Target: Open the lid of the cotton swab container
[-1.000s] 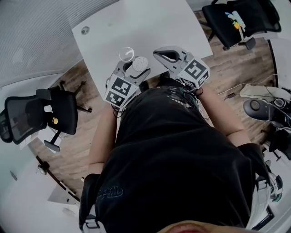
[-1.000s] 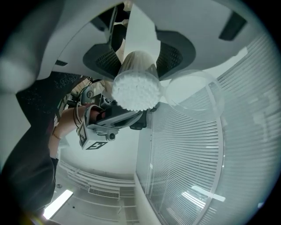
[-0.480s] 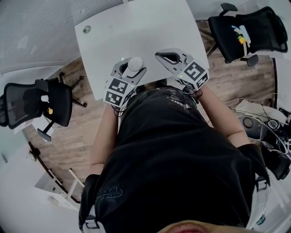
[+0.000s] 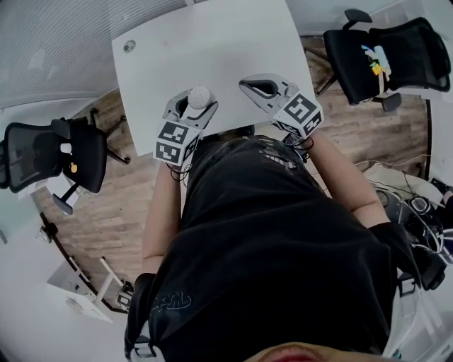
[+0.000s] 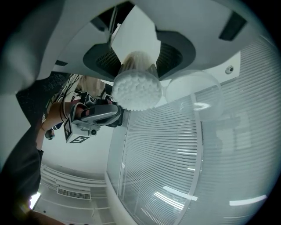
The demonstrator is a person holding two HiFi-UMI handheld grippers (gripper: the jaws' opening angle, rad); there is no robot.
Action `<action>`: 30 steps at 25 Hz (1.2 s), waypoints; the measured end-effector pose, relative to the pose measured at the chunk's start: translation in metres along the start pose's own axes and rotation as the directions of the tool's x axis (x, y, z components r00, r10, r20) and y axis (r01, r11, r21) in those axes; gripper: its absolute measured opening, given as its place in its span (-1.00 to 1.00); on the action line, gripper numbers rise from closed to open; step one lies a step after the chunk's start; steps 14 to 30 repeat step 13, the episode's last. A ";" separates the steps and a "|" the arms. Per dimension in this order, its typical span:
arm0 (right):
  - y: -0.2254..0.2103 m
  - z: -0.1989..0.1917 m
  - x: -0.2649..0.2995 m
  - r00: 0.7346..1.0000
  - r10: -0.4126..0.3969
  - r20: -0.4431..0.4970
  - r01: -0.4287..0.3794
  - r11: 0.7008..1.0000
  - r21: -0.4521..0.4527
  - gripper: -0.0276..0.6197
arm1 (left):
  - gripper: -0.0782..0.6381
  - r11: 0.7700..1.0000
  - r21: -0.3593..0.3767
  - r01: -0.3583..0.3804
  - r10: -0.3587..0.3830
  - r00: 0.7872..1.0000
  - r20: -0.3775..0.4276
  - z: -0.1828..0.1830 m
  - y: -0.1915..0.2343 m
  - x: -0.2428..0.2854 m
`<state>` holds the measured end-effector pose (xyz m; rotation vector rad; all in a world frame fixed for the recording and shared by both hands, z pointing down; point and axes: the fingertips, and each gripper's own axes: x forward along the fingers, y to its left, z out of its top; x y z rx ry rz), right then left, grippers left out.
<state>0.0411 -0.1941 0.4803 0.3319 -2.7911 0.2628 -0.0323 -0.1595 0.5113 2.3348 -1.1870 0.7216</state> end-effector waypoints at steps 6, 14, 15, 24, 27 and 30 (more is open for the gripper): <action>-0.016 -0.003 -0.017 1.000 -0.015 0.013 0.015 1.000 0.024 -0.84 | -0.06 1.000 -0.001 -0.004 0.004 1.000 -0.006 0.007 -0.008 0.009; -0.023 -0.006 -0.029 1.000 -0.017 0.011 0.016 0.999 0.027 -0.84 | -0.06 1.000 -0.001 -0.007 0.007 1.000 0.000 0.016 -0.013 0.017; -0.023 -0.006 -0.029 1.000 -0.017 0.011 0.016 0.999 0.027 -0.84 | -0.06 1.000 -0.001 -0.007 0.007 1.000 0.000 0.016 -0.013 0.017; -0.023 -0.006 -0.029 1.000 -0.017 0.011 0.016 0.999 0.027 -0.84 | -0.06 1.000 -0.001 -0.007 0.007 1.000 0.000 0.016 -0.013 0.017; -0.023 -0.006 -0.029 1.000 -0.017 0.011 0.016 0.999 0.027 -0.84 | -0.06 1.000 -0.001 -0.007 0.007 1.000 0.000 0.016 -0.013 0.017; -0.023 -0.006 -0.029 1.000 -0.017 0.011 0.016 0.999 0.027 -0.84 | -0.06 1.000 -0.001 -0.007 0.007 1.000 0.000 0.016 -0.013 0.017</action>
